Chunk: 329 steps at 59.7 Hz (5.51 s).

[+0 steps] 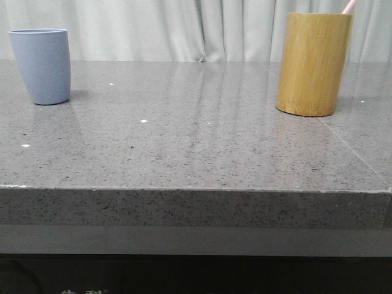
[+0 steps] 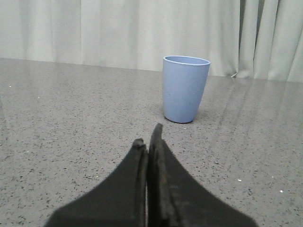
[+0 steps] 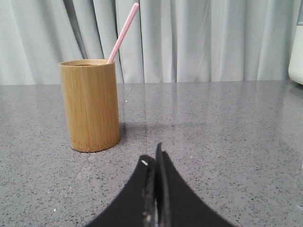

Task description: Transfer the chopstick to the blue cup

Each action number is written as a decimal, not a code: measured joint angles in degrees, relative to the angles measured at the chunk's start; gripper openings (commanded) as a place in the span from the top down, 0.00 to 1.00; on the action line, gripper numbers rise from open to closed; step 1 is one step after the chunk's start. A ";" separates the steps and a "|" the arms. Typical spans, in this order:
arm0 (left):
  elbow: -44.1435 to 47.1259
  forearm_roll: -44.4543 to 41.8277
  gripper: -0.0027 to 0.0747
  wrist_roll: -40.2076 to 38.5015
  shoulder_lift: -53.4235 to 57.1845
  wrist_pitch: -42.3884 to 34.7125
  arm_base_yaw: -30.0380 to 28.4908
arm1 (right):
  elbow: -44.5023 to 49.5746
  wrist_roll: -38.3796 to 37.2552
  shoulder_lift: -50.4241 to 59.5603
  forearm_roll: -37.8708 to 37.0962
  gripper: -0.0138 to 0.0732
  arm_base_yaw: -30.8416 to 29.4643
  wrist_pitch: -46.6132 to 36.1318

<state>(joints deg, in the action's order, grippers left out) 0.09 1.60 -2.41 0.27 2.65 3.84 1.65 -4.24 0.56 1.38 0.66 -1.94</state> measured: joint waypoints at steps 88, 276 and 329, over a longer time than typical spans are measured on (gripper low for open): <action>0.00 0.00 0.99 0.00 0.00 0.00 0.00 | 0.00 0.00 0.00 0.00 0.92 0.00 0.00; -105.29 -9.35 0.14 5.96 -101.85 64.45 15.90 | -31.31 0.00 -17.85 0.00 0.12 0.00 27.80; -106.72 -12.64 0.92 5.96 -110.03 59.71 15.90 | -31.31 0.00 -17.85 0.00 0.12 0.00 27.80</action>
<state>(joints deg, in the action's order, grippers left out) -106.63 -11.04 3.54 -109.76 62.35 19.74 -29.66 -4.24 -17.29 1.38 0.66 25.86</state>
